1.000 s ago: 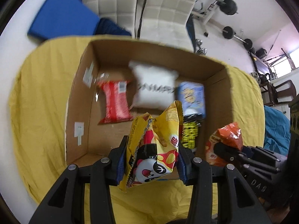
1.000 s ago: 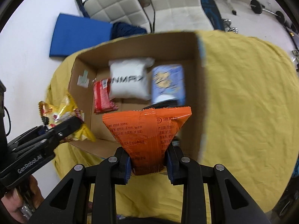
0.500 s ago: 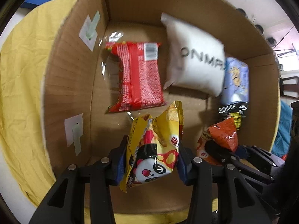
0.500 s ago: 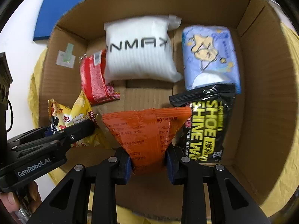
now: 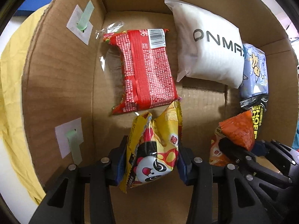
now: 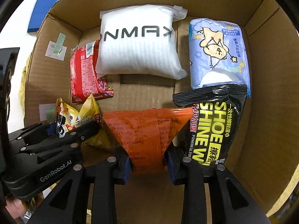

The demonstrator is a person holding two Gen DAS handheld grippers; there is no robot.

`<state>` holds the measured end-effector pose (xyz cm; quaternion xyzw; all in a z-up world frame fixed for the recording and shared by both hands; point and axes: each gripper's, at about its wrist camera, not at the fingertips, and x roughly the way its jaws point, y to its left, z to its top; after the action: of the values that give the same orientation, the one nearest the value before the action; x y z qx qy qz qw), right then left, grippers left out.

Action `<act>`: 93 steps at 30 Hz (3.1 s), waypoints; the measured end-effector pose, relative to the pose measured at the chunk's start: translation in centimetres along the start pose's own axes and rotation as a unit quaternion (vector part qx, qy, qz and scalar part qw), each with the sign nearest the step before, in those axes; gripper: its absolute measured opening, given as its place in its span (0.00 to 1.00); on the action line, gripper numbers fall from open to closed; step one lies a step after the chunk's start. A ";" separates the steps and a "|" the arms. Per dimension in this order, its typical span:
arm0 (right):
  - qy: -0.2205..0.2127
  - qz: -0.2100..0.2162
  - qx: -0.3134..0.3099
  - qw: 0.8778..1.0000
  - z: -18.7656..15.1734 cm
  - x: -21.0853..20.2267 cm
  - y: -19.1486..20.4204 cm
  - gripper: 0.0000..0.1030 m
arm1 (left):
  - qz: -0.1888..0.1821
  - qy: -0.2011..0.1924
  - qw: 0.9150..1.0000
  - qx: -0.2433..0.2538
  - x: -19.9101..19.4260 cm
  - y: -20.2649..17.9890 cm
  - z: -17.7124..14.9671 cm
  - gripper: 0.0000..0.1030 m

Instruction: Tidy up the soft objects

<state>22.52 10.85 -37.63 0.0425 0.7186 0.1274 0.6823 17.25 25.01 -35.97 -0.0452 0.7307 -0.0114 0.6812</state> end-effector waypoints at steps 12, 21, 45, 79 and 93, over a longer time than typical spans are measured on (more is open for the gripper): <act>-0.003 -0.018 -0.007 1.000 -0.6 -1.2 0.7 0.54 | 0.014 -0.017 1.000 0.001 -2.5 -1.7 0.3 0.42; -0.025 -0.042 -0.007 0.999 -1.8 -3.9 0.1 0.58 | 0.015 -0.054 0.998 -0.007 -5.7 -2.2 -0.7 0.57; -0.106 -0.101 0.023 0.989 -4.5 -11.9 -4.8 1.00 | 0.041 -0.171 0.984 0.009 -14.5 -3.8 -4.2 0.99; -0.276 -0.083 0.015 0.958 -21.8 -37.4 -2.4 1.00 | 0.018 -0.315 0.949 -0.012 -34.1 -7.7 -18.9 1.00; -0.288 -0.098 0.012 0.953 -21.7 -38.1 -2.2 1.00 | 0.027 -0.309 0.951 -0.011 -33.7 -8.5 -19.3 1.00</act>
<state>3.70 -2.97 -0.39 0.0152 0.4936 0.0340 0.8689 0.75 18.47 -0.41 -0.0343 0.4858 0.0294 0.8729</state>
